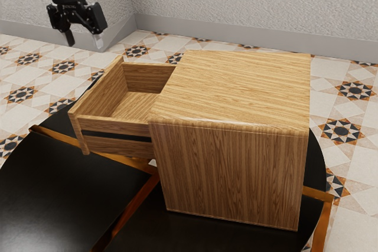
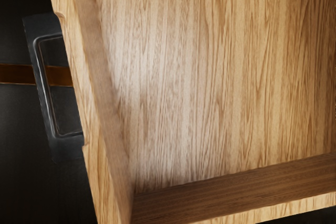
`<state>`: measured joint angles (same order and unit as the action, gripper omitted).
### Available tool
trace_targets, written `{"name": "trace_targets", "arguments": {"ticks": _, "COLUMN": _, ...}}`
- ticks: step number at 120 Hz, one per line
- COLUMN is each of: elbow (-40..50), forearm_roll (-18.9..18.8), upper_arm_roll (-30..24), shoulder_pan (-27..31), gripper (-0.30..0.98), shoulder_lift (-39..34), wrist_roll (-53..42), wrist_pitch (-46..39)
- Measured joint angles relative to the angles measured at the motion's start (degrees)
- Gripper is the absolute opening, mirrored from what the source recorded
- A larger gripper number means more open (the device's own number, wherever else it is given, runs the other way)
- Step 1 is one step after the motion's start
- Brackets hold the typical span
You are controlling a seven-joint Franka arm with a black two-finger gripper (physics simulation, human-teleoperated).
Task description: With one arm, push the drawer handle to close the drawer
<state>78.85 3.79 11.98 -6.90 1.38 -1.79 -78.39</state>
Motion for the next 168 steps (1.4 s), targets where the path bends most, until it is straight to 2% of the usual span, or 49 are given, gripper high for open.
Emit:
{"name": "trace_targets", "arguments": {"ticks": 10, "elbow": 3.16, "forearm_roll": 0.07, "upper_arm_roll": -0.84, "shoulder_pan": -1.19, "gripper": 0.69, "shoulder_lift": -0.59, "wrist_roll": 0.41, "wrist_pitch": -1.43}}
{"name": "trace_targets", "arguments": {"ticks": 16, "elbow": 6.95, "forearm_roll": -1.19, "upper_arm_roll": -1.14, "shoulder_pan": -2.53, "gripper": 0.69, "shoulder_lift": -4.03, "wrist_roll": 0.42, "wrist_pitch": -2.32}}
{"name": "trace_targets", "arguments": {"ticks": 21, "elbow": 13.23, "forearm_roll": -2.85, "upper_arm_roll": -0.77, "shoulder_pan": -3.24, "gripper": 0.68, "shoulder_lift": -9.21, "wrist_roll": 0.4, "wrist_pitch": -3.42}}
{"name": "trace_targets", "arguments": {"ticks": 32, "elbow": 23.55, "forearm_roll": -7.89, "upper_arm_roll": 2.43, "shoulder_pan": 1.68, "gripper": 0.68, "shoulder_lift": -18.72, "wrist_roll": -0.69, "wrist_pitch": -4.84}}
{"name": "trace_targets", "arguments": {"ticks": 36, "elbow": 26.84, "forearm_roll": -9.93, "upper_arm_roll": 5.64, "shoulder_pan": 1.17, "gripper": 0.68, "shoulder_lift": -20.89, "wrist_roll": -1.88, "wrist_pitch": -5.61}}
{"name": "trace_targets", "arguments": {"ticks": 38, "elbow": 28.12, "forearm_roll": -11.26, "upper_arm_roll": 8.87, "shoulder_pan": -1.44, "gripper": 0.68, "shoulder_lift": -21.98, "wrist_roll": -2.6, "wrist_pitch": -6.08}}
{"name": "trace_targets", "arguments": {"ticks": 44, "elbow": 31.75, "forearm_roll": -17.83, "upper_arm_roll": 22.35, "shoulder_pan": -17.05, "gripper": 0.66, "shoulder_lift": -29.72, "wrist_roll": -4.77, "wrist_pitch": -7.49}}
{"name": "trace_targets", "arguments": {"ticks": 51, "elbow": 34.59, "forearm_roll": -26.1, "upper_arm_roll": 30.4, "shoulder_pan": -28.85, "gripper": 0.61, "shoulder_lift": -37.54, "wrist_roll": -7.91, "wrist_pitch": -8.84}}
{"name": "trace_targets", "arguments": {"ticks": 63, "elbow": 36.27, "forearm_roll": -36.5, "upper_arm_roll": 42.85, "shoulder_pan": -41.08, "gripper": 0.52, "shoulder_lift": -43.51, "wrist_roll": -14.58, "wrist_pitch": -12.17}}
{"name": "trace_targets", "arguments": {"ticks": 69, "elbow": 36.46, "forearm_roll": -40.79, "upper_arm_roll": 46.47, "shoulder_pan": -45.33, "gripper": 0.47, "shoulder_lift": -44.46, "wrist_roll": -17.89, "wrist_pitch": -14.66}}
{"name": "trace_targets", "arguments": {"ticks": 87, "elbow": 35.77, "forearm_roll": -47.94, "upper_arm_roll": 55.21, "shoulder_pan": -54.61, "gripper": 0.36, "shoulder_lift": -44.61, "wrist_roll": -26.32, "wrist_pitch": -22.29}}
{"name": "trace_targets", "arguments": {"ticks": 102, "elbow": 35.76, "forearm_roll": -49.87, "upper_arm_roll": 56.19, "shoulder_pan": -56.26, "gripper": 0.29, "shoulder_lift": -43.65, "wrist_roll": -32.2, "wrist_pitch": -26.76}}
{"name": "trace_targets", "arguments": {"ticks": 114, "elbow": 35.77, "forearm_roll": -48.64, "upper_arm_roll": 56.3, "shoulder_pan": -56.51, "gripper": 0.21, "shoulder_lift": -43.61, "wrist_roll": -36.38, "wrist_pitch": -28.45}}
{"name": "trace_targets", "arguments": {"ticks": 125, "elbow": 35.67, "forearm_roll": -47.9, "upper_arm_roll": 56.66, "shoulder_pan": -59.0, "gripper": 0.17, "shoulder_lift": -43.73, "wrist_roll": -39.78, "wrist_pitch": -29.16}}
{"name": "trace_targets", "arguments": {"ticks": 147, "elbow": 35.61, "forearm_roll": -47.23, "upper_arm_roll": 59.68, "shoulder_pan": -63.44, "gripper": 0.13, "shoulder_lift": -42.97, "wrist_roll": -44.57, "wrist_pitch": -30.5}}
{"name": "trace_targets", "arguments": {"ticks": 168, "elbow": 35.82, "forearm_roll": -45.88, "upper_arm_roll": 60.09, "shoulder_pan": -64.96, "gripper": 0.09, "shoulder_lift": -42.46, "wrist_roll": -47.45, "wrist_pitch": -31.41}}
